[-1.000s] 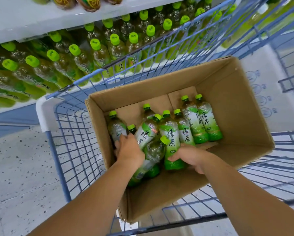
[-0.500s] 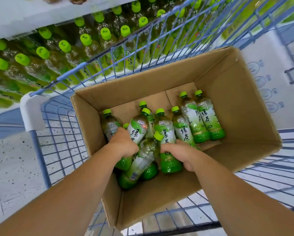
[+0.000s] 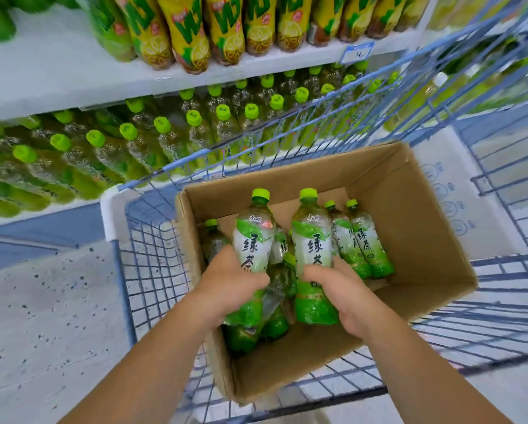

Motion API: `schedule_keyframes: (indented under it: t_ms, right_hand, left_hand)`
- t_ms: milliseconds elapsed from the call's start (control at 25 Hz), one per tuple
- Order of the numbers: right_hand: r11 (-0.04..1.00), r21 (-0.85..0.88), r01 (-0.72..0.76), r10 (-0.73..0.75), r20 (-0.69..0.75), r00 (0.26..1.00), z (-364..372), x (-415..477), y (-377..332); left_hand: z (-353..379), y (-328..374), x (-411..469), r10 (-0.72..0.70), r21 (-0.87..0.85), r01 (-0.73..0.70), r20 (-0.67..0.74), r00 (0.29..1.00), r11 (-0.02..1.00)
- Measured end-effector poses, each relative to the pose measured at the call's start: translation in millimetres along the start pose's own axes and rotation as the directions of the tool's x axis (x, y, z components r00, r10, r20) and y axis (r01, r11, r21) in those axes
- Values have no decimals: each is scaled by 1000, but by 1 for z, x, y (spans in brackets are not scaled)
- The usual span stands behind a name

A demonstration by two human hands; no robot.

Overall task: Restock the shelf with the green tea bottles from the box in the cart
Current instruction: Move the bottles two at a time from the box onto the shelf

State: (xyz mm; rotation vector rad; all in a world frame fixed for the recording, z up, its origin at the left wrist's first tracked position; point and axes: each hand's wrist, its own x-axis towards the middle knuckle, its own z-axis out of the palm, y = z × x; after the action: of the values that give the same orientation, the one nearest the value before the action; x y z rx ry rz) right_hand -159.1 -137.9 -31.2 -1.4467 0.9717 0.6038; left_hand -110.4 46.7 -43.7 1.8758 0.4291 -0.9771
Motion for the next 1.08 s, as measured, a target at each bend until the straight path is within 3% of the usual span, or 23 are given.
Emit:
schedule_keyframes:
  t_ms: [320, 520, 840, 1080]
  right_hand:
    - [993, -1, 116, -116, -14, 993, 55, -132, -38]
    - [978, 2, 211, -210, -36, 977, 115, -198, -64]
    - [950, -12, 312, -312, 0, 950, 245, -236, -109]
    - [922, -63, 381, -373, 111, 921, 319, -217, -156]
  left_hand:
    - [-81, 18, -113, 196, -114, -199, -36, 980, 973]
    - [-159, 12, -174, 210, -160, -228, -119, 970, 960]
    - [-285, 3, -216, 284, -267, -341, -229, 931, 901]
    - [-362, -7, -201, 250, -318, -376, -373, 894, 870]
